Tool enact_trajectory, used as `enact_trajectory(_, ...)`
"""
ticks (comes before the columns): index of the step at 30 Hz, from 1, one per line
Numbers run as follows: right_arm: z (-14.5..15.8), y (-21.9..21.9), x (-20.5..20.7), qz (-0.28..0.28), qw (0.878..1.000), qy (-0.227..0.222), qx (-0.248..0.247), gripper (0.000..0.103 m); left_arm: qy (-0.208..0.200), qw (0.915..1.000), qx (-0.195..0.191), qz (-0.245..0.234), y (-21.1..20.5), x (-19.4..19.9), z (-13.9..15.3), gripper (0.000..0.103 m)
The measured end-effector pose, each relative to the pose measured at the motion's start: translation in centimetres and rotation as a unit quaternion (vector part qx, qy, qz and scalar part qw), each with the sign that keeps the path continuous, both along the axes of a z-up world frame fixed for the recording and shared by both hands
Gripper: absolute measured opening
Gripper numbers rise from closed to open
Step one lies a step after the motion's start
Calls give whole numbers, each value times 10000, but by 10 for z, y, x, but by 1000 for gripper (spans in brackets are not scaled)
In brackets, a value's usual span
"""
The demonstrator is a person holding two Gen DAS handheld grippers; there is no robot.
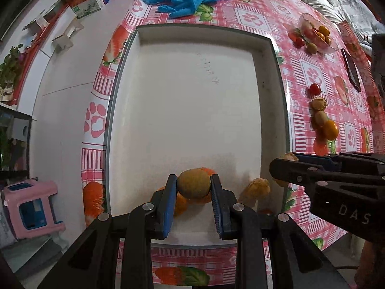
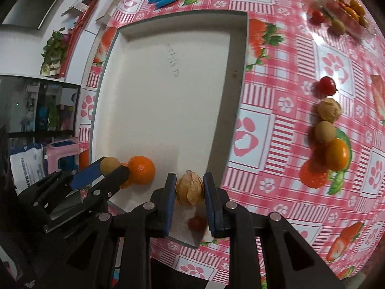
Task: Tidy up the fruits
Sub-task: 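Carry both held fruits over the white tray and open both grippers, then move the open left gripper back to the table toward a red cherry tomato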
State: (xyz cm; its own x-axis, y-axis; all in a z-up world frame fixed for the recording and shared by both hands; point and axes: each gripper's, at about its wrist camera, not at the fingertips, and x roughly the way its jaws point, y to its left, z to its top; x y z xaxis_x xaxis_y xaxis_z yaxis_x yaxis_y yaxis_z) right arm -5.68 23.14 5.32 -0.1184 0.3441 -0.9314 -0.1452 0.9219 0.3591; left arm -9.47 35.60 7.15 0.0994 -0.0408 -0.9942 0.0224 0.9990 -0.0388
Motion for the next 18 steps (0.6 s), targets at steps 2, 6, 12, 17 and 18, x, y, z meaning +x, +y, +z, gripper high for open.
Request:
enact_trajectory(2, -1, 3, 0, 23, 10000, 18, 9, 26, -12, 10000, 23, 5, 1, 0, 0, 29)
enact_trajectory(6, -5, 9, 0, 72, 10000, 59, 36, 26, 29, 9999, 161, -55, 0, -1, -3, 29)
enact_trajectory(12, -3, 17, -2, 105, 9999, 7, 82, 57, -15, 9999, 131, 50, 0, -4, -1, 84)
enact_trajectory(17, 0, 17, -3, 83, 9999, -35, 78, 74, -95, 9997, 235, -49, -5, -4, 4, 84)
enact_trajectory(18, 1, 16, -3, 81, 9999, -53, 71, 76, -92, 9996, 247, -51, -5, -4, 4, 84)
